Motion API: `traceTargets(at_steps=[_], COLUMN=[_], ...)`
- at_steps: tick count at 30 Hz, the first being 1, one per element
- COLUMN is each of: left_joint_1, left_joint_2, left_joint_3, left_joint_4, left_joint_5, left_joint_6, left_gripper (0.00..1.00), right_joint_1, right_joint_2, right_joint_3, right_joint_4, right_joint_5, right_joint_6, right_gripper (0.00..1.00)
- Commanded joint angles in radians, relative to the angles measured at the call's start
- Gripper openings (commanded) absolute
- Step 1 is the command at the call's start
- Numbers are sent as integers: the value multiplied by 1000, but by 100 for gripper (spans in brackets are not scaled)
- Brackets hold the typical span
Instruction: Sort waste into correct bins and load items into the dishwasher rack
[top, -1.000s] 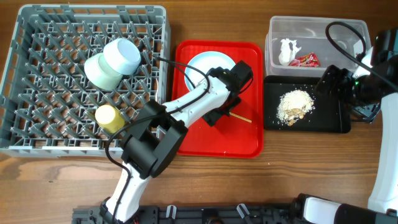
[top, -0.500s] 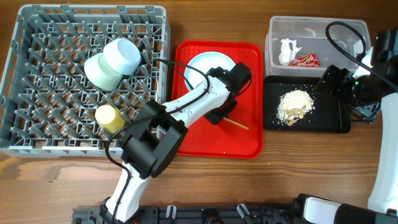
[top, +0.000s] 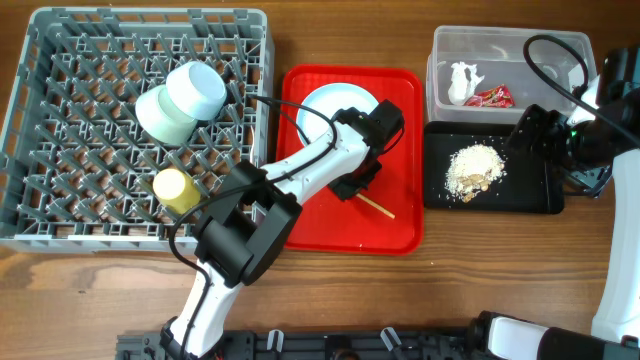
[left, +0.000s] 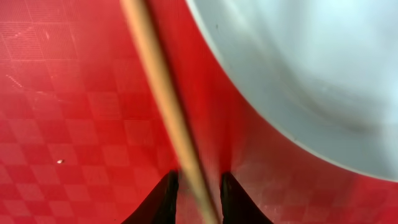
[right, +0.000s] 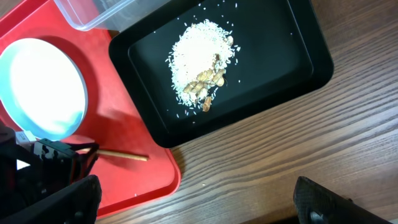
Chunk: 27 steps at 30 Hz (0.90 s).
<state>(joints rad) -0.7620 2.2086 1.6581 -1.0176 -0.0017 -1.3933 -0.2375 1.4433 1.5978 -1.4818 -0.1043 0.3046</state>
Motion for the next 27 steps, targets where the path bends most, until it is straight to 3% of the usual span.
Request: traceTargets(at_steps=[1,20,27], left_joint_1=[1,15,48], left_joint_2=[19,19,17], left_joint_3=[-23,-23,-23], left_joint_4=[-25,-44,-68], left_joint_5=[13,24,70], left_joint_6=[-6,-6,-6], left_gripper=[20,4,4], right_joint_1=[-2,-2,-2], right_joint_2=[-13,-13,-13], right_joint_3=[5,5,5], right_joint_4=[-4,-4,-5], right_joint_5=[-15,-15,-15], right_joint_6=[-17,-17,-17], right_gripper=[100,100,100])
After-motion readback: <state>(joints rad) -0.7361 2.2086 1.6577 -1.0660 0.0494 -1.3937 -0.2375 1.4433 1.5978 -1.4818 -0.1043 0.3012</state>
